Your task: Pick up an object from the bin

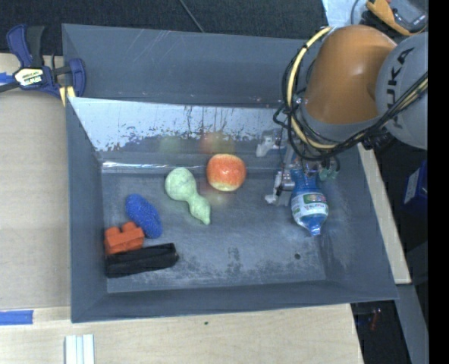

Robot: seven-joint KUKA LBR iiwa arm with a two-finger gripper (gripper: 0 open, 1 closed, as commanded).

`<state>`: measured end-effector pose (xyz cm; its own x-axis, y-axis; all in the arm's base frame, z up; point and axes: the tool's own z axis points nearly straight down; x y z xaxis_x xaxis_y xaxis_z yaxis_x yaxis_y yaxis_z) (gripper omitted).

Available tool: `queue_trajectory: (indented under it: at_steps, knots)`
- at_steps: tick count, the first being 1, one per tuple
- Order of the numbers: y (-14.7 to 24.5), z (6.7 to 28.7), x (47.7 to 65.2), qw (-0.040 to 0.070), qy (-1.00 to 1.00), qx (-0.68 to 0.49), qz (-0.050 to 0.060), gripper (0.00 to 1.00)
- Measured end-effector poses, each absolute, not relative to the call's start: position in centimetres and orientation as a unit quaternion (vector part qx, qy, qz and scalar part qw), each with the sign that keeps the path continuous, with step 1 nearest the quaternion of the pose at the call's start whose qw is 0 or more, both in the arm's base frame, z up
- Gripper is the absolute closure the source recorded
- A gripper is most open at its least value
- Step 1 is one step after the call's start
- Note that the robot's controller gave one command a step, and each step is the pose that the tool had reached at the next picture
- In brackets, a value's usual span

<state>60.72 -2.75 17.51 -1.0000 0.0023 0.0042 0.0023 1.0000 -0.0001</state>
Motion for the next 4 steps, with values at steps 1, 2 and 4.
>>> queue_trajectory:
  at_steps: [1, 2, 4]
  knots:
    - [-2.8, 17.9, 60.9, -0.001, -1.0, -0.001, 0.0, 0.0]
    - [1.2, 21.0, 60.5, -0.001, -0.998, -0.056, 0.001, 0.0]
    - [5.0, 10.4, 61.3, -0.026, -0.981, 0.191, 0.0, 0.0]
